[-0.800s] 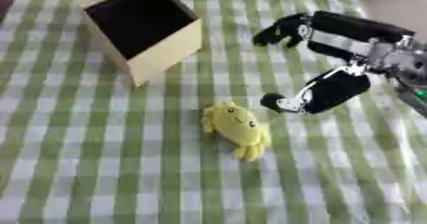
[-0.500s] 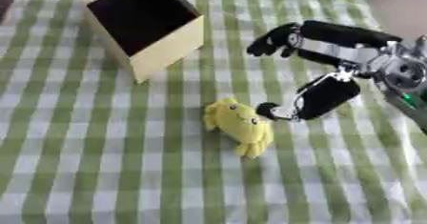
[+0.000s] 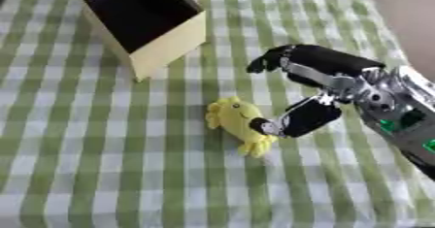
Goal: Pick up objects on the table and place them in the box.
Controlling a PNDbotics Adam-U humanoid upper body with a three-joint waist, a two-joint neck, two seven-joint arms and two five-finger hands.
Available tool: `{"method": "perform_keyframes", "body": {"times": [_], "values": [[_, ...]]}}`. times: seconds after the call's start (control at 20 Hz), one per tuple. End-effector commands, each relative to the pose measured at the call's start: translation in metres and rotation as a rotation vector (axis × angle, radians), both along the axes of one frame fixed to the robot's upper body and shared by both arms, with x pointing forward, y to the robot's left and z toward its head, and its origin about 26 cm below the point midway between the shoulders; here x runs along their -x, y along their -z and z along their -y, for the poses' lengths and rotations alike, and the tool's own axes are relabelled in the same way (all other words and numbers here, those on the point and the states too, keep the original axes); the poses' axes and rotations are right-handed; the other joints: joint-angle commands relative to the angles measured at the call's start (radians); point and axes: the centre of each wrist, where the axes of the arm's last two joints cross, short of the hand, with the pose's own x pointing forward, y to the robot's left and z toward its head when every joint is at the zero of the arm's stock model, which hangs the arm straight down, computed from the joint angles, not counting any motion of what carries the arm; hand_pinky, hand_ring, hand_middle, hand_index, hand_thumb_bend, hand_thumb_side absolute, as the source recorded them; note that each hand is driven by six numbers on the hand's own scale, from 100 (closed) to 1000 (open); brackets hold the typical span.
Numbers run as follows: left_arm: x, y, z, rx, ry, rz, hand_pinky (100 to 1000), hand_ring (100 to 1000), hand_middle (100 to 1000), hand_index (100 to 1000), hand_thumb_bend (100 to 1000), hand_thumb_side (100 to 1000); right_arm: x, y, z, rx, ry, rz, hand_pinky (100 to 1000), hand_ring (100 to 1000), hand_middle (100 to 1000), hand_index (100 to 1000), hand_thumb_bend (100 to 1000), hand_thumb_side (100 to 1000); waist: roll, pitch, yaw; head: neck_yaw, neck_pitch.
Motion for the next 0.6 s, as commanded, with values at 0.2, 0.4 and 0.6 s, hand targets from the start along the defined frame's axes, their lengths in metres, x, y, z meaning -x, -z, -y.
{"method": "perform_keyframes", "body": {"times": [0.2, 0.4, 0.6], "values": [[0.002, -0.008, 0.002, -0.016, 0.018, 0.026, 812, 759, 767, 834, 639, 800, 0.004, 0.006, -0.005, 0.025, 0.057, 0.155, 833, 846, 803, 901, 425, 397, 0.005, -0.011, 0.000, -0.017, 0.007], [0.001, -0.007, 0.003, -0.013, 0.027, 0.026, 809, 757, 765, 833, 631, 800, 0.002, 0.017, -0.013, 0.036, 0.058, 0.173, 826, 823, 773, 885, 422, 405, 0.007, -0.009, 0.005, -0.022, 0.003], [0.001, -0.007, 0.003, -0.012, 0.029, 0.025, 808, 755, 764, 832, 629, 799, -0.001, 0.024, -0.017, 0.043, 0.050, 0.148, 825, 812, 752, 879, 426, 407, 0.007, -0.007, 0.010, -0.024, 0.002]]}}
